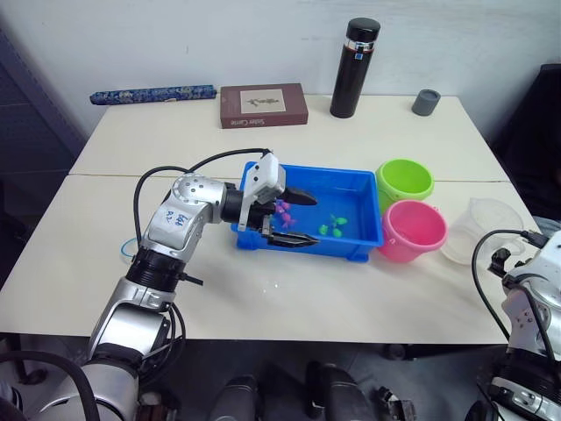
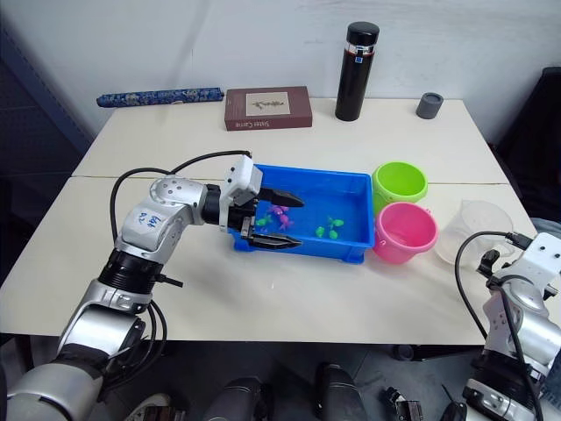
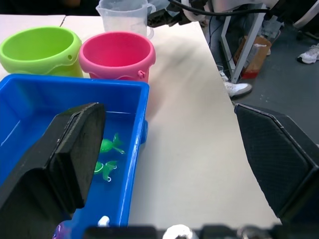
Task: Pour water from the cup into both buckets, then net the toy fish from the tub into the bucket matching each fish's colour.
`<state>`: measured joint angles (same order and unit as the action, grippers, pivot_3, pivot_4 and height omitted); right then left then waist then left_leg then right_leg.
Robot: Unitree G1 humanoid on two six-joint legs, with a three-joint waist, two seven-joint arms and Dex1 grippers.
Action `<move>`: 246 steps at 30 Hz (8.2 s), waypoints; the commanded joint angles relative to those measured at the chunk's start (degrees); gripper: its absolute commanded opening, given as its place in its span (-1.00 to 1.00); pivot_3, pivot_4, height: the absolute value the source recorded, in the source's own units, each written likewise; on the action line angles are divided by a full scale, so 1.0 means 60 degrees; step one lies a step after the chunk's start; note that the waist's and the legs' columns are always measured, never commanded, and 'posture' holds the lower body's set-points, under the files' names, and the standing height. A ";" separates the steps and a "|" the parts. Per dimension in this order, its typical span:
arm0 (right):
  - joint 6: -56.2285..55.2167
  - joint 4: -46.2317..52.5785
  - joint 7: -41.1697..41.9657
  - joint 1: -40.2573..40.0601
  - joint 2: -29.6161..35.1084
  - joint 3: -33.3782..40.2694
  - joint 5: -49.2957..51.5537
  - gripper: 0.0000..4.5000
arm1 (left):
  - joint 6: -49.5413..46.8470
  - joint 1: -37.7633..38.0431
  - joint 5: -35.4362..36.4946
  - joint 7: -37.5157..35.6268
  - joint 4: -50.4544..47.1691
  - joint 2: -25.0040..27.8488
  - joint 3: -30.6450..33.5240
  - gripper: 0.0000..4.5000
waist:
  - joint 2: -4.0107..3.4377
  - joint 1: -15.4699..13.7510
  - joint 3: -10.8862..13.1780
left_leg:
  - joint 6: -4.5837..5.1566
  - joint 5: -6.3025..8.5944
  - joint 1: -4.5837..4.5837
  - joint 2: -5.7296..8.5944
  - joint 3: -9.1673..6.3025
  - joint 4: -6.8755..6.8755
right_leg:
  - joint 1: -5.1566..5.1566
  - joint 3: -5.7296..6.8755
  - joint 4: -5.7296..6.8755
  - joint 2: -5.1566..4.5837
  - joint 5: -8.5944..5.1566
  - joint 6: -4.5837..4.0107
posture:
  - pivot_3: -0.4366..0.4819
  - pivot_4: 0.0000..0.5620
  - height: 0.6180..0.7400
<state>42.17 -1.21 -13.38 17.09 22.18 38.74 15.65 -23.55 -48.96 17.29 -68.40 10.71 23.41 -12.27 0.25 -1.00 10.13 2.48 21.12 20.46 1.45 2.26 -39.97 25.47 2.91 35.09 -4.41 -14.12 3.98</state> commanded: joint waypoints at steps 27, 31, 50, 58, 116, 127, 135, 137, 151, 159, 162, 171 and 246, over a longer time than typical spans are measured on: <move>-0.3291 -0.1758 -0.0771 0.0801 -0.0317 -0.0267 -0.0194 0.89 | -0.0600 -0.0023 0.0032 -0.0048 -0.0952 0.0309 -0.0079 1.00 | -0.0012 0.0199 0.0003 | -0.0001 -0.0001 -0.0002 -0.0001 0.0001 0.0005 | 0.0000 -0.0003 0.0000 0.0000 0.0000 0.0000 | -0.05 -0.47 1.00; -0.3394 -0.1696 -0.0773 0.0730 -0.0360 -0.0337 -0.0135 0.21 | -0.0611 -0.0030 0.0024 -0.0036 -0.0955 0.0331 -0.0099 1.00 | -0.0014 0.0185 0.0004 | -0.0002 -0.0002 -0.0002 -0.0001 0.0001 0.0005 | 0.0000 -0.0003 -0.0001 0.0000 0.0000 0.0000 | -0.05 -0.47 1.00; -0.3550 -0.1404 -0.0633 0.0454 -0.0246 -0.0217 0.0077 -0.98 | -0.0443 -0.0092 -0.0004 -0.0061 -0.0719 0.0343 -0.0152 1.00 | -0.0016 0.0170 0.0002 | 0.0000 -0.0002 -0.0002 0.0000 -0.0005 0.0002 | -0.0005 -0.0003 -0.0002 -0.0004 0.0001 0.0002 | -0.05 -0.47 1.00; -0.3566 -0.0897 0.0148 0.0173 0.0162 -0.0182 0.0423 -0.98 | -0.0162 -0.0230 -0.0004 0.0102 -0.0274 0.0174 -0.0004 1.00 | -0.0016 0.0151 0.0001 | 0.0001 -0.0003 -0.0001 0.0001 -0.0005 0.0002 | -0.0005 -0.0002 -0.0003 -0.0005 0.0001 0.0003 | -0.05 -0.47 1.00; -0.3665 0.2504 0.4790 -0.1063 0.4388 -0.2870 -0.3296 -0.98 | 0.1586 -0.0954 -0.0091 0.0345 0.2068 -0.0566 0.0698 1.00 | -0.0027 -0.0056 0.0007 | 0.0008 -0.0003 0.0005 0.0010 0.0005 -0.0006 | -0.0001 0.0007 -0.0007 0.0004 0.0005 0.0010 | -0.05 -0.47 1.00; -0.4165 0.2308 0.4925 -0.1000 0.4424 -0.2922 -0.3842 -0.98 | 0.1586 -0.0941 -0.0074 0.0342 0.2058 -0.0619 0.0683 1.00 | -0.0027 -0.0054 0.0007 | 0.0007 -0.0003 0.0005 0.0010 0.0006 -0.0008 | -0.0001 0.0008 -0.0006 0.0005 0.0005 0.0009 | -0.05 -0.47 1.00; -0.4514 0.2186 0.4969 -0.0933 0.4350 -0.2930 -0.4086 -0.98 | 0.1623 -0.0928 -0.0084 0.0354 0.2058 -0.0639 0.0678 1.00 | -0.0027 -0.0053 0.0007 | 0.0006 -0.0004 0.0005 0.0010 0.0006 -0.0009 | -0.0001 0.0008 -0.0005 0.0006 0.0005 0.0010 | -0.05 -0.47 1.00; -0.4622 0.2132 0.4975 -0.0917 0.4354 -0.2925 -0.4123 -0.98 | 0.1621 -0.0932 -0.0089 0.0363 0.2055 -0.0651 0.0672 1.00 | -0.0027 -0.0053 0.0007 | 0.0006 -0.0004 0.0005 0.0010 0.0007 -0.0009 | -0.0001 0.0008 -0.0005 0.0006 0.0005 0.0010 | -0.05 -0.47 1.00; -0.4954 0.1973 0.5115 -0.0843 0.4305 -0.2972 -0.4268 -0.98 | 0.1604 -0.0877 -0.0091 0.0355 0.1984 -0.0610 0.0676 1.00 | -0.0028 -0.0052 0.0006 | 0.0004 -0.0005 0.0005 0.0010 0.0009 -0.0012 | -0.0001 0.0008 -0.0003 0.0007 0.0006 0.0010 | -0.05 -0.47 1.00; -0.4986 0.1992 0.5203 -0.0848 0.4279 -0.2955 -0.4295 -0.98 | 0.1589 -0.0843 -0.0091 0.0354 0.1931 -0.0607 0.0665 1.00 | -0.0028 -0.0052 0.0006 | 0.0004 -0.0005 0.0004 0.0010 0.0009 -0.0012 | -0.0001 0.0008 -0.0002 0.0008 0.0006 0.0010 | -0.05 -0.47 1.00; -0.4977 0.1997 0.5226 -0.0860 0.4291 -0.2934 -0.4280 -0.98 | 0.1591 -0.0831 -0.0094 0.0355 0.1932 -0.0610 0.0659 1.00 | -0.0028 -0.0052 0.0007 | 0.0004 -0.0005 0.0005 0.0010 0.0009 -0.0012 | -0.0001 0.0007 -0.0002 0.0008 0.0006 0.0010 | -0.05 -0.47 1.00; -0.3690 0.2076 0.5536 -0.0566 0.3931 -0.2469 -0.3324 -0.98 | 0.1592 -0.0782 -0.0075 0.0407 0.1909 -0.0679 0.0656 1.00 | -0.0028 -0.0052 0.0006 | 0.0003 -0.0006 0.0004 0.0010 0.0009 -0.0014 | -0.0002 0.0007 0.0000 0.0008 0.0006 0.0010 | -0.05 -0.47 1.00; -0.3150 -0.2789 0.2439 0.5140 0.3320 -0.7191 -0.6908 -0.98 | 0.1043 -0.0298 -0.0521 0.2536 0.1403 -0.0331 0.1288 1.00 | -0.0029 0.0195 0.0006 | -0.0014 -0.0016 0.0014 0.0012 0.0007 -0.0007 | 0.0014 0.0014 0.0000 -0.0001 0.0007 0.0013 | -0.05 -0.47 1.00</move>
<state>24.57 -18.76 2.51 46.20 40.99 -4.82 -24.01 -17.53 -50.85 14.02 -53.31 21.89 20.93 -5.44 0.08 0.17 10.17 2.40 21.03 20.54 1.52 2.31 -40.01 25.55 2.99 35.09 -4.42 -14.08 4.06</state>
